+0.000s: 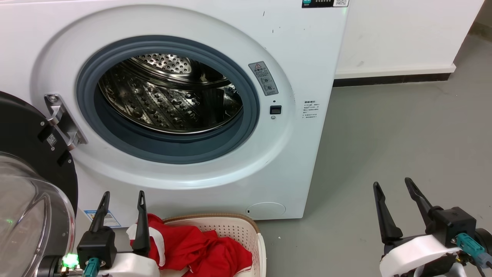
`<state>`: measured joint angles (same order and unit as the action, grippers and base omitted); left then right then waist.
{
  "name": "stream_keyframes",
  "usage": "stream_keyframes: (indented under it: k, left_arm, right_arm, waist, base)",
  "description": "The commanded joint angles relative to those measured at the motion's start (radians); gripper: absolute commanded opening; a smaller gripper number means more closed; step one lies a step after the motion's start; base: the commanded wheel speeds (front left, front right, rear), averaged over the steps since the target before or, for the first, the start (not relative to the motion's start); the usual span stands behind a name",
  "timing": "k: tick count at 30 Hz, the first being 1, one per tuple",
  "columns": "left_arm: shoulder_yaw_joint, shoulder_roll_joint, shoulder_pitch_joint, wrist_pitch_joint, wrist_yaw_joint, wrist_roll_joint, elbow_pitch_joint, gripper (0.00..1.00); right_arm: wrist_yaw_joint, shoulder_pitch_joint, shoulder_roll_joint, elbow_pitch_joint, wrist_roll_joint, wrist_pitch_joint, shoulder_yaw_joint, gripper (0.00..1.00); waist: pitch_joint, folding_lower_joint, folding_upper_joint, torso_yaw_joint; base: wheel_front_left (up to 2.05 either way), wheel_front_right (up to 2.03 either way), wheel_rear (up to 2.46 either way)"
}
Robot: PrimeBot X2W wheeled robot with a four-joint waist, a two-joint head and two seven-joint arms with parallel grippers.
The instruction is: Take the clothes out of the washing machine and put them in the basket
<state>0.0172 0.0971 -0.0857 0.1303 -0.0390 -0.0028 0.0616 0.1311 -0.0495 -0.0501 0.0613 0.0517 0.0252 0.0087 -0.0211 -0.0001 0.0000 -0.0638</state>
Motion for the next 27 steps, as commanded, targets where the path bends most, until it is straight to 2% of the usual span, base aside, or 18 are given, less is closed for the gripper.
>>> stream_keyframes:
  k: [1,10,27]
  left_arm:
    - [0.000,0.004,-0.013,-0.007,-0.005,0.002,0.011,1.00]
    - [-0.008,0.007,-0.033,-0.037,-0.008,-0.008,0.038,1.00]
    - [-0.020,0.012,-0.023,-0.029,-0.015,-0.027,0.032,1.00]
  right_arm:
    - [-0.001,-0.014,0.000,0.006,0.001,0.000,0.000,1.00]
    - [-0.001,-0.022,0.000,0.019,0.005,-0.003,0.005,1.00]
    - [-0.001,-0.012,0.000,0.015,0.008,-0.001,0.012,1.00]
  waist:
    - [-0.003,0.0001,0.0000,0.002]
    - [-0.003,0.0001,0.0000,0.009]
    - [0.000,0.0001,0.0000,0.023]
  base:
    - [0.00,0.00,0.00]
    - [0.00,0.00,0.00]
    - [0.00,0.00,0.00]
